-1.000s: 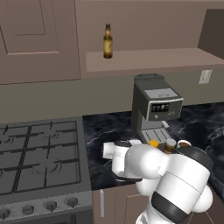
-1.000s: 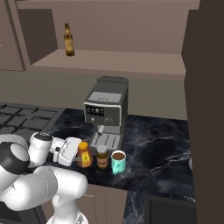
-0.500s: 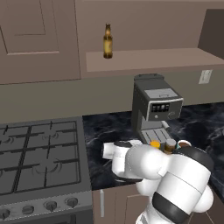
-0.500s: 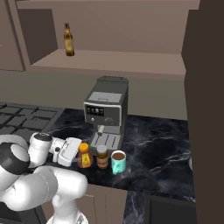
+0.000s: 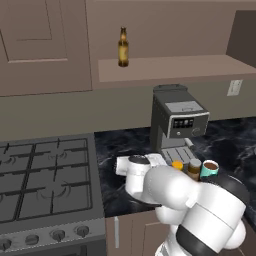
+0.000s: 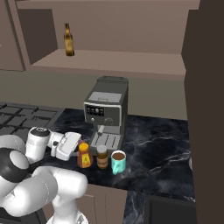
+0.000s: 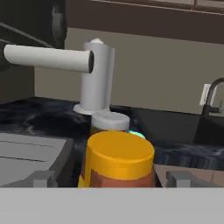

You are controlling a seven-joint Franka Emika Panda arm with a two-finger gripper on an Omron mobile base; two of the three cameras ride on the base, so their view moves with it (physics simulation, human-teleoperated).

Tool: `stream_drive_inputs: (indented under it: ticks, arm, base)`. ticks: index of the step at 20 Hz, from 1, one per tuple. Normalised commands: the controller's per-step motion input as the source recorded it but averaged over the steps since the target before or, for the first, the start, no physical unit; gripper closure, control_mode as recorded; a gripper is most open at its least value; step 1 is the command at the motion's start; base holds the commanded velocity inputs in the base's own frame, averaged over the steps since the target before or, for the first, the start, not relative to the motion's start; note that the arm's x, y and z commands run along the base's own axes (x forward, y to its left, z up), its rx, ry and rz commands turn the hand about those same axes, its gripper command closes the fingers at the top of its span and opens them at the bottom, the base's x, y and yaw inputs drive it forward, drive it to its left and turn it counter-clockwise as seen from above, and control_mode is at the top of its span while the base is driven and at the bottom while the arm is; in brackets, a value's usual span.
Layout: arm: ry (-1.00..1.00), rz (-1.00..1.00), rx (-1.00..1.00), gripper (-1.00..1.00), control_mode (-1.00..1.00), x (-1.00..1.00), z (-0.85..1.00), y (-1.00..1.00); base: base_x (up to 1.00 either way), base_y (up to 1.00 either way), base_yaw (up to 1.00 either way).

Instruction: Pick the cinnamon and honey bottle from the cabinet and place them next to the mug.

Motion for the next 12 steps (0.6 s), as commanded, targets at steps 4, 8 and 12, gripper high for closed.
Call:
stream_drive_inputs:
  ticks: [4,8,12]
  arm:
    - [0.0,0.0,0.0,-1.0,-1.0,0.0,0.76,0.0]
    - [0.0,0.0,0.0,-1.0,-1.0,-0.05,0.8,0.0]
    - [0.0,0.02,0.01,-1.0,-1.0,-0.38,0.82,-0.04]
  base:
    - [0.0,0.0,0.0]
    - [0.0,0.0,0.0]
    - [0.0,0.0,0.0]
